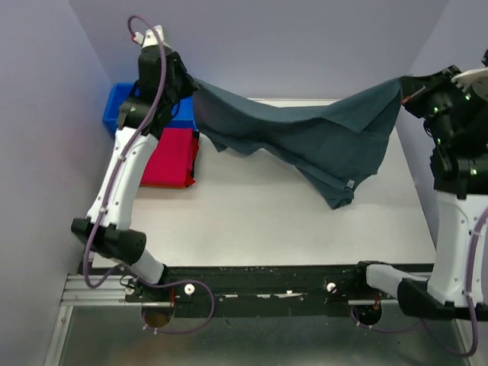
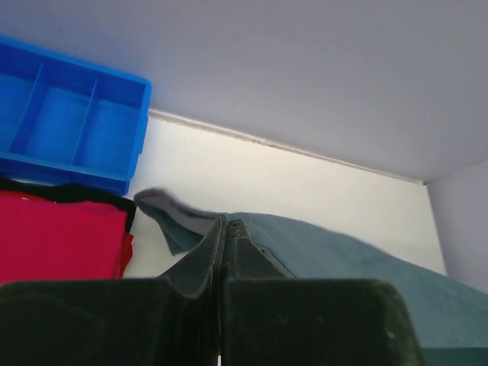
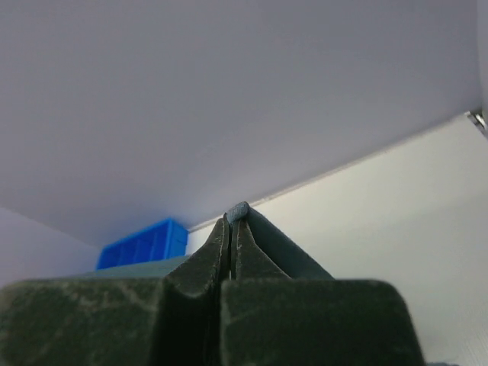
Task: Fold and stack the t-shirts
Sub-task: Flatten out the tshirt
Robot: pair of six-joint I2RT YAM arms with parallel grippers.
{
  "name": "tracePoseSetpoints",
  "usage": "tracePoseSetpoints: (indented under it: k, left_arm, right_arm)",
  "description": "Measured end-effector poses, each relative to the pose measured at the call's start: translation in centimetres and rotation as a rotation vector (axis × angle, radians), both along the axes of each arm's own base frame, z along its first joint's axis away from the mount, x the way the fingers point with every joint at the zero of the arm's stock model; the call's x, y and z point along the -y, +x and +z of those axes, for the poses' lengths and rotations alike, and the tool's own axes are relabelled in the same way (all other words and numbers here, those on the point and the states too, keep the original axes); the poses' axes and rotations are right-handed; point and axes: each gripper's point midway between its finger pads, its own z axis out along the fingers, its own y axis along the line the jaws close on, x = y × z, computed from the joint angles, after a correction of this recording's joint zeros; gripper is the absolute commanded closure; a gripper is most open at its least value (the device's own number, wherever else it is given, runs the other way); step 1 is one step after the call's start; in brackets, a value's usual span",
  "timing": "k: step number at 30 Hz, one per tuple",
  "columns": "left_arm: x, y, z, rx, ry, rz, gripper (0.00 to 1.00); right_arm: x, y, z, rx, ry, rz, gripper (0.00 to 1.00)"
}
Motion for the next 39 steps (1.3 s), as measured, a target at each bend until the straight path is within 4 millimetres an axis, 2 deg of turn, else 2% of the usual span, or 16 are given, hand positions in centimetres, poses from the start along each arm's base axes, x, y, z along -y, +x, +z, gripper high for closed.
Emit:
tracePoseSetpoints:
  k: [2, 6, 11, 15, 18, 19, 21, 23, 26, 29, 31, 33, 35, 36, 37, 39]
  left_arm:
    - [-0.7, -2.4, 3.0, 0.057, -0.015, -0.004, 1.00]
    - [-2.9, -9.8, 8.1, 0.179, -0.053, -0.006, 1.00]
    - [-5.2, -17.5, 13.5, 0.335, -0.099, -0.003, 1.00]
    - [-6.3, -20.6, 17.2, 0.429, -0.126, 0.002, 1.00]
    - [-6.3, -20.8, 21.3, 0.494, -0.136, 0.001, 1.00]
    - [-6.1, -20.2, 22.5, 0.516, -0.140, -0.002, 1.00]
    - [-5.6, -18.7, 23.0, 0.522, -0.140, -0.008, 1.00]
    - [-4.6, -16.0, 20.0, 0.456, -0.121, -0.017, 1.00]
    - [-3.0, -11.2, 9.9, 0.237, -0.069, -0.022, 1.00]
    - [-1.5, -6.6, -1.3, -0.011, -0.018, -0.028, 1.00]
    - [-0.9, -4.5, -6.7, -0.133, 0.002, -0.031, 1.00]
    - [-0.4, -2.3, -10.5, -0.226, 0.012, -0.032, 1.00]
    - [0.1, -0.3, -10.9, -0.254, 0.010, -0.034, 1.00]
    - [0.3, 1.0, -9.8, -0.241, 0.000, -0.035, 1.00]
    - [0.5, 2.1, -8.0, -0.217, -0.010, -0.039, 1.00]
    - [1.2, 4.9, -2.1, -0.098, -0.058, -0.052, 1.00]
  right_arm:
    - [-0.7, -3.3, 2.7, 0.087, -0.019, 0.032, 0.99]
    - [-1.7, -11.6, 7.4, 0.282, -0.056, 0.072, 0.99]
    - [-2.6, -22.0, 13.1, 0.543, -0.114, 0.084, 0.99]
    - [-2.7, -27.2, 17.3, 0.687, -0.149, 0.068, 0.99]
    - [-2.7, -28.3, 20.4, 0.744, -0.158, 0.061, 0.99]
    - [-2.7, -28.0, 21.2, 0.756, -0.158, 0.061, 0.99]
    - [-2.6, -25.7, 21.0, 0.720, -0.150, 0.064, 0.99]
    - [-2.3, -21.3, 18.4, 0.608, -0.132, 0.070, 0.99]
    - [-1.9, -12.8, 10.9, 0.360, -0.096, 0.077, 0.99]
    - [-1.4, -3.4, 1.0, 0.054, -0.062, 0.088, 0.99]
    - [-1.4, 1.7, -4.3, -0.106, -0.040, 0.101, 0.99]
    - [-1.5, 5.4, -8.4, -0.228, -0.020, 0.116, 0.99]
    - [-1.6, 8.0, -10.2, -0.301, -0.002, 0.131, 0.99]
    - [-1.7, 9.2, -9.7, -0.303, 0.003, 0.137, 0.99]
    - [-1.6, 10.3, -8.3, -0.280, 0.007, 0.142, 0.99]
    - [-1.4, 11.9, -3.3, -0.171, 0.021, 0.156, 0.99]
